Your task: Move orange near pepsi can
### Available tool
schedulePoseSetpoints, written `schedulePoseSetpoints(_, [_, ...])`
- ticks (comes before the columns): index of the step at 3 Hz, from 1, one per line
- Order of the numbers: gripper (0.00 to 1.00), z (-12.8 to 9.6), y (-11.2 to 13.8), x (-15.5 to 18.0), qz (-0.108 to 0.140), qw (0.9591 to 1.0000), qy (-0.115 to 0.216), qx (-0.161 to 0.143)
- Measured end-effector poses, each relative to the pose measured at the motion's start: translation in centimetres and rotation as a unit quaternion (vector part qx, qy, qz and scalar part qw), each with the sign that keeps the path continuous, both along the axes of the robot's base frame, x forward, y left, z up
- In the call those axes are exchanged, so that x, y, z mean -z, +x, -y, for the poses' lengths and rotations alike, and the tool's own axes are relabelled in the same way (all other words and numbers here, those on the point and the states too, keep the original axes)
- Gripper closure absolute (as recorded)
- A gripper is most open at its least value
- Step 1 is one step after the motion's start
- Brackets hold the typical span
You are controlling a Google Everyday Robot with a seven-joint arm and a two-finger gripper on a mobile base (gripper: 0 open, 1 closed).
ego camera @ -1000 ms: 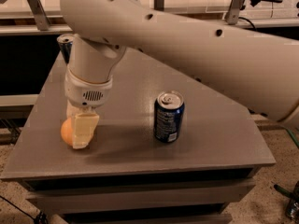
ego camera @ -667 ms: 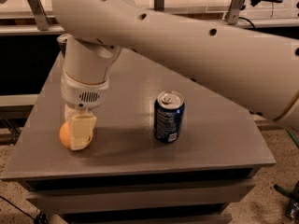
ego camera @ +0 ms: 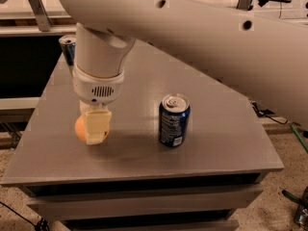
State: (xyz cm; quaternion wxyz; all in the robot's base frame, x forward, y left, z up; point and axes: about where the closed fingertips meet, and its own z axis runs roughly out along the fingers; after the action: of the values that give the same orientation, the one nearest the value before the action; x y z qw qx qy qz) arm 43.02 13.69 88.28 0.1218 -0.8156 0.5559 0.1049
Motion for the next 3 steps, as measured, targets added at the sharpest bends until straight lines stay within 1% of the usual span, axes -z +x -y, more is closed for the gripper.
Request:
schedulePoseSetpoints(1, [1.0, 5.3, 0.7, -5.4, 0.057, 0.9963, -0.033, 0.054])
schedulePoseSetpoints(2, [1.0, 10.0, 1.0, -12.7, 0.122, 0.986, -0.067, 0.092])
schedulePoseSetpoints(3, [1.0, 10.3, 1.0, -14.9, 0.144, 0.9828, -0.059, 0.099])
